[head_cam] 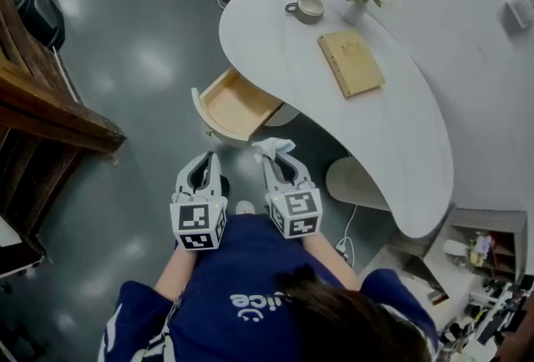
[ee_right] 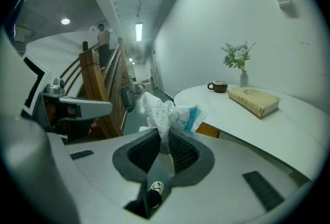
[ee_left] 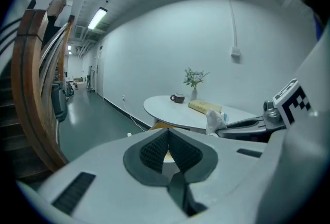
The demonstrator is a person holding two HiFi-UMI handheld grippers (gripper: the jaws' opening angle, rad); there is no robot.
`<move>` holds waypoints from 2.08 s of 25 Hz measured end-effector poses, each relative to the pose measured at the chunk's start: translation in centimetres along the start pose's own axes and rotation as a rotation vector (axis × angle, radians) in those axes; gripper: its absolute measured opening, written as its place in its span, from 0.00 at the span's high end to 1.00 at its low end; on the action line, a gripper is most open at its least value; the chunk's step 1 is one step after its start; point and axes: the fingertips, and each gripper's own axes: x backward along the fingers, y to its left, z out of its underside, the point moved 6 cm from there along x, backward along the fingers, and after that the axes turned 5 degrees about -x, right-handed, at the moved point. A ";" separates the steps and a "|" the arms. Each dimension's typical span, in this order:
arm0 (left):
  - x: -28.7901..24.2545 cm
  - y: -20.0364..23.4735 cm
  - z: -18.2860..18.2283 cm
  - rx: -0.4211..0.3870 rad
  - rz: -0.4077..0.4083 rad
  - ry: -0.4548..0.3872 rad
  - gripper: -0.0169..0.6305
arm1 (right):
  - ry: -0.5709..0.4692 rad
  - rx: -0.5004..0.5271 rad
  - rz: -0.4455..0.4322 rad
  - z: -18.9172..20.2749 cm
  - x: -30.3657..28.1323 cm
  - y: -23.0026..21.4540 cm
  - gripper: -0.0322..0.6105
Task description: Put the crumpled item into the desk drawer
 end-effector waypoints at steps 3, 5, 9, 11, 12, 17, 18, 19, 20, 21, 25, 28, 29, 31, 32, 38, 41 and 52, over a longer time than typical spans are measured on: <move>-2.0 1.8 -0.5 0.013 -0.001 0.012 0.97 | 0.012 0.002 0.012 -1.0 -1.9 -0.2 0.86; -3.3 3.0 -1.0 0.018 -0.006 0.011 0.97 | 0.026 0.008 0.021 -1.7 -3.1 -0.3 0.86; -6.3 5.0 -2.3 0.011 0.027 0.021 0.97 | 0.047 0.001 0.050 -3.3 -5.7 -0.7 0.86; -7.6 5.9 -2.8 0.002 0.055 0.027 0.97 | 0.052 -0.007 0.068 -4.0 -7.0 -0.8 0.86; -8.2 6.4 -3.0 -0.002 0.068 0.029 0.97 | 0.056 -0.009 0.076 -4.3 -7.6 -0.7 0.86; -10.8 9.2 -3.4 0.005 0.150 0.043 0.97 | 0.084 -0.023 0.121 -4.9 -10.8 -0.1 0.86; -11.3 9.8 -3.6 0.008 0.162 0.044 0.97 | 0.091 -0.022 0.129 -5.1 -11.4 0.0 0.86; -11.7 10.4 -3.8 0.006 0.171 0.045 0.97 | 0.098 -0.019 0.137 -5.2 -12.0 0.1 0.86; -12.2 11.0 -4.0 0.002 0.179 0.047 0.97 | 0.107 -0.016 0.142 -5.4 -12.6 0.3 0.86; -12.5 11.5 -4.1 -0.004 0.185 0.049 0.97 | 0.115 -0.016 0.146 -5.5 -13.1 0.4 0.86; -13.7 13.3 -4.3 -0.023 0.210 0.057 0.97 | 0.136 -0.016 0.151 -5.7 -15.0 1.0 0.86; -14.0 13.3 -4.5 -0.001 0.264 0.056 0.97 | 0.172 0.025 0.143 -5.6 -15.8 1.1 0.86; -14.1 13.1 -4.5 -0.001 0.279 0.061 0.97 | 0.183 0.039 0.140 -5.6 -16.0 1.1 0.86; -14.4 13.1 -4.2 -0.013 0.281 0.082 0.97 | 0.190 0.051 0.132 -5.7 -16.5 0.9 0.86; -14.5 13.1 -4.1 -0.016 0.273 0.094 0.97 | 0.191 0.052 0.125 -5.9 -16.7 0.9 0.86; -15.0 13.0 -4.5 0.002 0.238 0.105 0.97 | 0.245 0.068 0.082 -5.9 -18.0 0.1 0.86; -15.2 13.2 -4.8 0.006 0.209 0.107 0.97 | 0.287 0.068 0.057 -5.7 -19.3 -0.4 0.86; -14.5 14.9 -4.7 0.067 0.066 0.122 0.97 | 0.457 0.141 -0.054 -3.0 -24.1 -1.1 0.86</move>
